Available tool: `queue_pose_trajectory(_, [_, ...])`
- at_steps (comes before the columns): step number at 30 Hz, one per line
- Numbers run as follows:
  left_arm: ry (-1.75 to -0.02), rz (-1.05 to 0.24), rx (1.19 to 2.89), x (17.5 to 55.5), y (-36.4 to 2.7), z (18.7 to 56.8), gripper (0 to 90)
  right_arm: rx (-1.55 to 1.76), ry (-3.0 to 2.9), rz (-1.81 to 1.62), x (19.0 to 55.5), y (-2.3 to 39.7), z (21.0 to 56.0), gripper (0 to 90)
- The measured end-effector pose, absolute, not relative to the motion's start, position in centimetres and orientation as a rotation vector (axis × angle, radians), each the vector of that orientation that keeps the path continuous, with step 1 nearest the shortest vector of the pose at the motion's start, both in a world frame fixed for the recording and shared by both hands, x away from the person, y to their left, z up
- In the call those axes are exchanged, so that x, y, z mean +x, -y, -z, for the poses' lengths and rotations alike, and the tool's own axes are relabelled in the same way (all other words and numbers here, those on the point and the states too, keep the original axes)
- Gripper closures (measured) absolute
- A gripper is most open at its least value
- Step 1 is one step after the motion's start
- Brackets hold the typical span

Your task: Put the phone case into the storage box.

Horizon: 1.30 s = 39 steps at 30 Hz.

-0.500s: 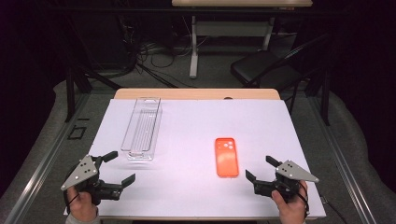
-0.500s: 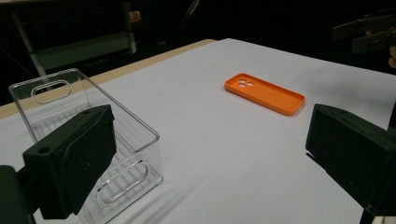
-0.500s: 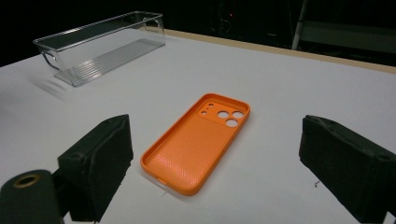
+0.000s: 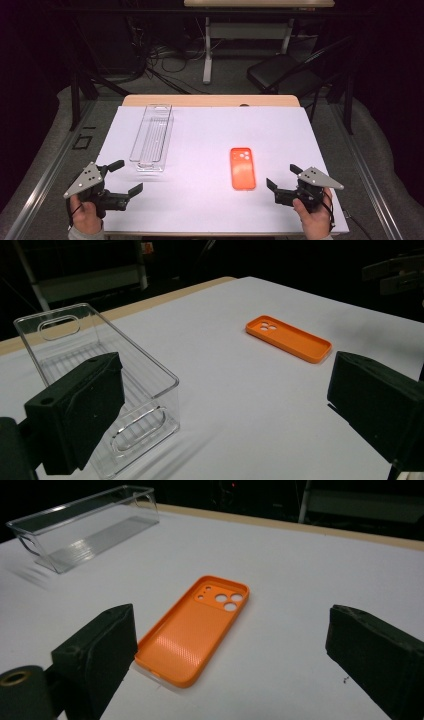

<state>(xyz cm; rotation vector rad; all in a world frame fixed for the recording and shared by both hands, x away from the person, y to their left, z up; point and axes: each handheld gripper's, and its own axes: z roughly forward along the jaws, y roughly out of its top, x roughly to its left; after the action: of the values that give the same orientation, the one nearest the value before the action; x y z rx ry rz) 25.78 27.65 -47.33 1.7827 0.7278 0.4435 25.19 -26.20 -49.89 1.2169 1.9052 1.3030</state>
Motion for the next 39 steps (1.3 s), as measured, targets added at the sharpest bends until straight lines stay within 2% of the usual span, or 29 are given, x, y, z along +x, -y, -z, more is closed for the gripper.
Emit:
queue_pose_trajectory(1, [-0.736, -0.397, 1.797, 26.3, -27.6, 47.2, 2.1, 1.261, -1.923, -1.267, 25.7, 26.4, 49.7, 5.5])
queue_pose_trajectory(9, [-0.787, -0.315, 1.862, 28.1, -26.5, 46.9, 2.2, 1.306, -2.004, -1.241, 26.7, 26.2, 48.8, 0.0])
queue_pose_trajectory(14, [-0.815, -0.216, 1.856, 29.7, -25.7, 46.8, 2.2, 1.33, -2.066, -1.185, 27.6, 25.3, 48.3, 0.0])
queue_pose_trajectory(24, [-0.808, -0.195, 1.923, 32.0, -23.6, 46.0, 0.6, 1.382, -2.117, -1.213, 29.5, 24.6, 47.2, 2.0])
queue_pose_trajectory(34, [-0.852, -0.146, 1.977, 33.2, -22.0, 46.2, 0.6, 1.36, -2.144, -1.181, 30.4, 23.8, 47.2, 10.5])
queue_pose_trajectory(39, [-0.885, -0.203, 1.945, 33.5, -22.0, 45.3, 2.8, 1.39, -2.147, -1.174, 30.9, 23.7, 46.9, 14.4])
